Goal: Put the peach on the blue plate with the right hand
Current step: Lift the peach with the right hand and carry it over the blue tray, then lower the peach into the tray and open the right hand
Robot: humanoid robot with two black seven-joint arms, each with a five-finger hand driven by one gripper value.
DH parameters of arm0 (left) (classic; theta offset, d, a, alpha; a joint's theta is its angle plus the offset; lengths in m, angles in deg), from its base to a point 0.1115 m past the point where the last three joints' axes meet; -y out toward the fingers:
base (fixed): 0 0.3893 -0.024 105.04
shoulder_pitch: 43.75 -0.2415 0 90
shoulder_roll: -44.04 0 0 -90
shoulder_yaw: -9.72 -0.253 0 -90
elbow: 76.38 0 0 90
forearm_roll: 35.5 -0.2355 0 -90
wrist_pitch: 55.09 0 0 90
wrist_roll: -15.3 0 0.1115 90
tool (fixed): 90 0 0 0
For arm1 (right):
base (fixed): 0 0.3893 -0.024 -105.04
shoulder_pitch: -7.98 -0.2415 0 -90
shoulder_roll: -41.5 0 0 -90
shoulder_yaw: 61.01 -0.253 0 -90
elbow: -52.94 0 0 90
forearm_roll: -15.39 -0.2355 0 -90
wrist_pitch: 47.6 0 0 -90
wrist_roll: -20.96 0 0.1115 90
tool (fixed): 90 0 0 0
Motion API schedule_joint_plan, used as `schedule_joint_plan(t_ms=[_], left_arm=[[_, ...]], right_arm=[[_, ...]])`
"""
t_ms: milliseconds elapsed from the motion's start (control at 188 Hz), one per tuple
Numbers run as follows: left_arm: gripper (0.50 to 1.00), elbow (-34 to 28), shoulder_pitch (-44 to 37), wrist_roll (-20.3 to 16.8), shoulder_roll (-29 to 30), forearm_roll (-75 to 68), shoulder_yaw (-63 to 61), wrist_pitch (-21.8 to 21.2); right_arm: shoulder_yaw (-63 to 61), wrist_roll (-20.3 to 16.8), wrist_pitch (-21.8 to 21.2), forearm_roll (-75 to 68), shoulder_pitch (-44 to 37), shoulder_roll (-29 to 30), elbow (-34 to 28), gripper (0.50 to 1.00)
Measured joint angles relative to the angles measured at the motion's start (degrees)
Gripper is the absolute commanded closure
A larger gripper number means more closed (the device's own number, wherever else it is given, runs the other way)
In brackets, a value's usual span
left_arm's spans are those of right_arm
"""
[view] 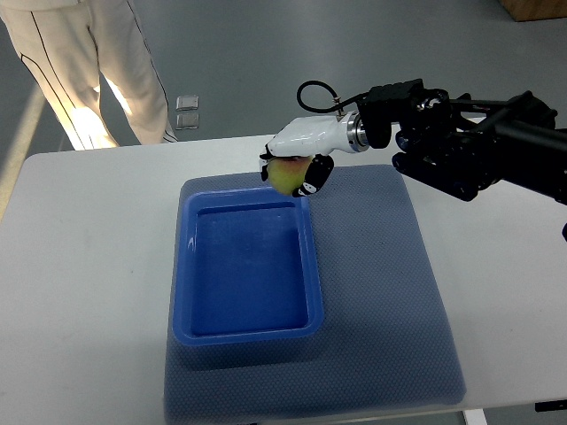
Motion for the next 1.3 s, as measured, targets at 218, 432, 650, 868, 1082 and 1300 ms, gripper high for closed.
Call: schedule_joint_plan(t_ms=[218, 432, 650, 868, 1082, 1300], left_arm=[[0.5, 0.0, -0.01, 0.01, 0.0, 0.01, 0.0, 0.0], [0.5, 0.0, -0.02, 0.01, 0.0, 0.01, -0.01, 0.0], [0.5, 0.0, -0.02, 0.01, 0.0, 0.01, -0.01, 0.0], [0.5, 0.0, -0.01, 0.01, 0.0, 0.01, 0.0, 0.0], [0.5, 0.0, -0.02, 0.01, 0.0, 0.01, -0.01, 0.0], [0.5, 0.0, -0.02, 0.01, 0.0, 0.01, -0.01, 0.0]], right_arm=[[-0.05, 0.18, 0.59, -0.04, 0.05, 5.54, -0.11, 0.822], [-0.06, 0.25, 0.11, -0.03, 2.13, 6.42, -0.01, 0.805], [0.03, -0.23, 0.04, 0.14, 5.87, 6.46, 0.01, 0.787], [0.03, -0.36, 0.68, 0.17, 7.68, 6.45, 0.0, 0.693], [-0.04, -0.38, 3.48, 0.01, 8.2, 6.45, -0.01, 0.583], [-0.05, -0.38, 3.85, -0.01, 8.31, 6.45, -0.01, 0.572]])
